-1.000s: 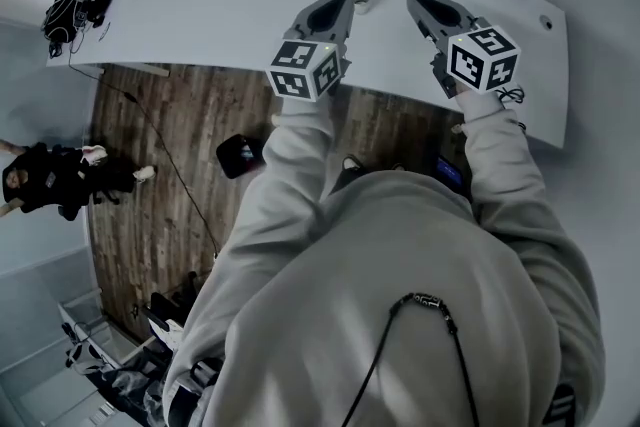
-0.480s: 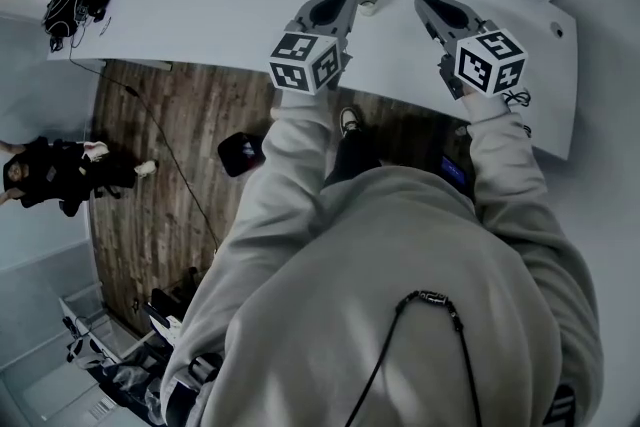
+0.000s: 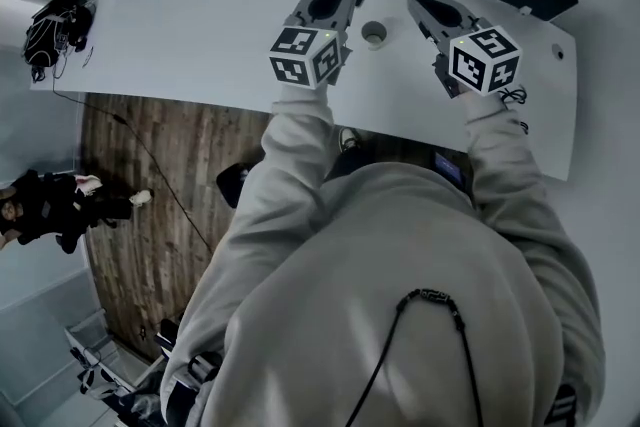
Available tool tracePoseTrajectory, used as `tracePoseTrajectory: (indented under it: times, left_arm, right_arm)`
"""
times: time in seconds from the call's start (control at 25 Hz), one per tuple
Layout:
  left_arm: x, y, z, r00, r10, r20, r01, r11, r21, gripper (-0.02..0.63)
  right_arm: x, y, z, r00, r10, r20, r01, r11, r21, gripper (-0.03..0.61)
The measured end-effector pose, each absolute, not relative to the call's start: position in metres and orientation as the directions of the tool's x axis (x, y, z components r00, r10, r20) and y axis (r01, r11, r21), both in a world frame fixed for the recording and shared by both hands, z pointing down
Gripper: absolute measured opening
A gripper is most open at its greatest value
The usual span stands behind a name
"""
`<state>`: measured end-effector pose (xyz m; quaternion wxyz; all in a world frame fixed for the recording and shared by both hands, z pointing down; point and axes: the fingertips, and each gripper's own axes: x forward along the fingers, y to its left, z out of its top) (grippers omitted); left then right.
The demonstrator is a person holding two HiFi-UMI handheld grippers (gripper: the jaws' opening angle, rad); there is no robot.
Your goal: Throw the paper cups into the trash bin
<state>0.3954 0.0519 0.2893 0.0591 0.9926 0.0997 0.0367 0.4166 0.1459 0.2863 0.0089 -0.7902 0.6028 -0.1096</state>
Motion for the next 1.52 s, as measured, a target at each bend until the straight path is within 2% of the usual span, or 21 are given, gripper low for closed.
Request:
tracePoseTrajectory:
  times: [0.56,0.8,0.96,1.24,1.52]
  left_arm:
    - [0.484,-0.041,0.304,0.950,0.303,0.076,0.292,-0.948,0.128,-0.005]
    - [0.513,-0.052,0.325,0.933,0.347,0.096,0.335,-0.934,0.119,-0.005]
    - [0.525,-0.057,0.344,0.937,0.311,0.162,0.311,-0.950,0.027,-0.005]
    - [0.511,-0.072,0.321,0.952,0.248,0.179,0.249,-0.968,0.015,-0.005]
    - [0.511,-0.076,0.348,0.950,0.216,0.227,0.210,-0.976,0.051,-0.005]
  right_arm:
    - [0.505,0.056,0.305,0.333,-0.917,0.218,-0.922,-0.366,-0.130,0.018]
    - [0.535,0.031,0.317,0.301,-0.931,0.206,-0.936,-0.330,-0.121,0.018]
    - [0.554,0.017,0.337,0.257,-0.943,0.211,-0.948,-0.288,-0.135,0.018]
    - [0.544,0.006,0.316,0.197,-0.952,0.235,-0.969,-0.225,-0.103,0.018]
    - [0.540,-0.002,0.358,0.104,-0.951,0.293,-0.976,-0.154,-0.155,0.018]
